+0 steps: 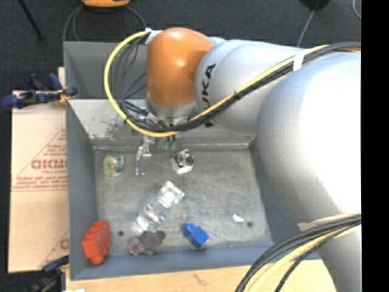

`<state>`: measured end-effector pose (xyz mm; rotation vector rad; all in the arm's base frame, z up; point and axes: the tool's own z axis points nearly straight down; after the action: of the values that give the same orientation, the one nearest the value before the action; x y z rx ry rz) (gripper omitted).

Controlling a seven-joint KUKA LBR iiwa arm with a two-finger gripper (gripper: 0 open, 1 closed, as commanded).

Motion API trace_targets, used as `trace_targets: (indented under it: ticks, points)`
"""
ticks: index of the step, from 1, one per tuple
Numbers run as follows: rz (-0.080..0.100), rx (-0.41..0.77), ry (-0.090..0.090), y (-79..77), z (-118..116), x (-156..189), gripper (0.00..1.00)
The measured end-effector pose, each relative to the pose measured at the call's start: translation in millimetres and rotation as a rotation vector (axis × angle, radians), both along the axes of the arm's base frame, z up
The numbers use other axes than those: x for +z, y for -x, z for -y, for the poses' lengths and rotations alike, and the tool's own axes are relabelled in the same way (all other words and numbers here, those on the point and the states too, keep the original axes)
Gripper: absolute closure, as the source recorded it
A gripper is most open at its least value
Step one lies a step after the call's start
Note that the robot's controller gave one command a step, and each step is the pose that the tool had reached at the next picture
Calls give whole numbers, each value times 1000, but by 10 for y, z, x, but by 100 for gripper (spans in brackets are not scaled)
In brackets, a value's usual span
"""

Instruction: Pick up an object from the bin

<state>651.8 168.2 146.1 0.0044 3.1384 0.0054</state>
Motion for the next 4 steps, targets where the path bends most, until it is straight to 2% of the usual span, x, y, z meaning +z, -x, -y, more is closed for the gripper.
trace_targets:
  ticks: [1,2,3,4]
  points:
    - [-4,158,6,817,386,-264,0]
    - [-3,271,6,1667,915,-173,0]
    - [15,241,-1,1557,1051,-578,0]
    - [15,238,1,1560,1063,-570,100]
